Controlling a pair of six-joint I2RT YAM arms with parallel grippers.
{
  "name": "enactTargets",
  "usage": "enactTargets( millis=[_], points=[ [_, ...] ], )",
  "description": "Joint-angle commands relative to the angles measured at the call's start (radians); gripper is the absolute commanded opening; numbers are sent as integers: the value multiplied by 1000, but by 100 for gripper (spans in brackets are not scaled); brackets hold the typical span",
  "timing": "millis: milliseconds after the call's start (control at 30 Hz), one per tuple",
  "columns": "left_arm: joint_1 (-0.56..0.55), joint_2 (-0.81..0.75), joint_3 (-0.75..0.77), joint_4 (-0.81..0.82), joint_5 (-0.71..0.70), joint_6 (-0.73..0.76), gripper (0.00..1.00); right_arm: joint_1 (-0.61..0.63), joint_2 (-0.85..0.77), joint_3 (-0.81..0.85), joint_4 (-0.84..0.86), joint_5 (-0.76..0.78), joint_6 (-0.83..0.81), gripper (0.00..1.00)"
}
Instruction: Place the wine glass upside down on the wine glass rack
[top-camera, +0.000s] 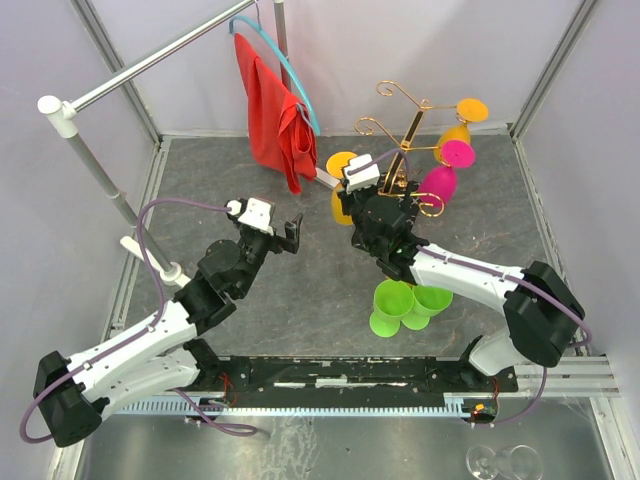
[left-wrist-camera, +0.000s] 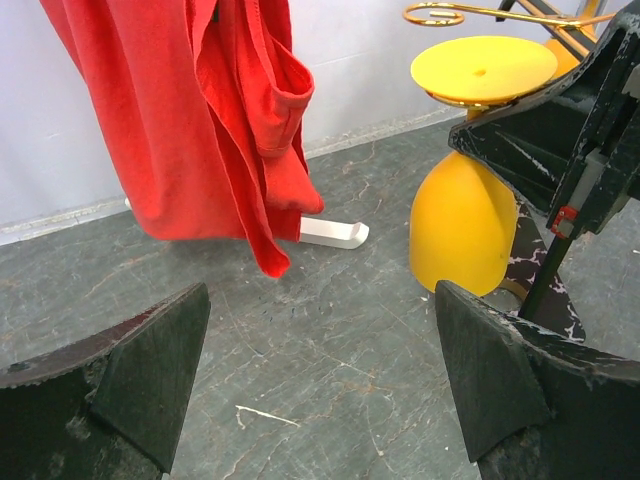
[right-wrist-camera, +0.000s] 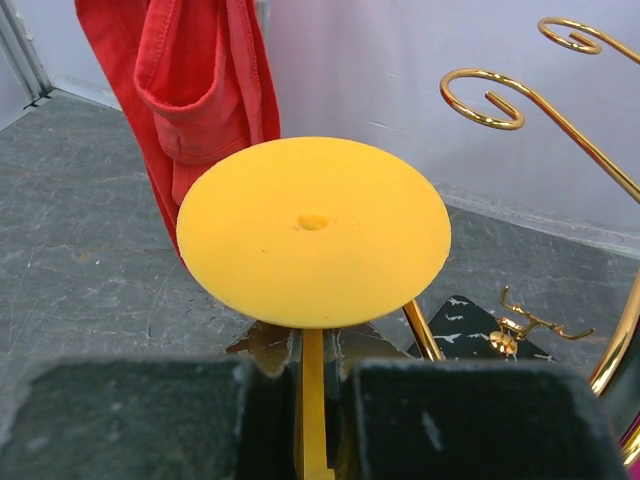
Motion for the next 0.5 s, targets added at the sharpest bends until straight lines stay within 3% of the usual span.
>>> enactTargets(
  millis=[0, 467],
  points=[
    [5, -11, -2, 48, -10, -43, 99, 15, -6, 24, 55, 34, 1, 7],
    [4, -7, -7, 58, -10, -47, 99, 16, 14, 12, 121, 115, 1, 8]
  ],
)
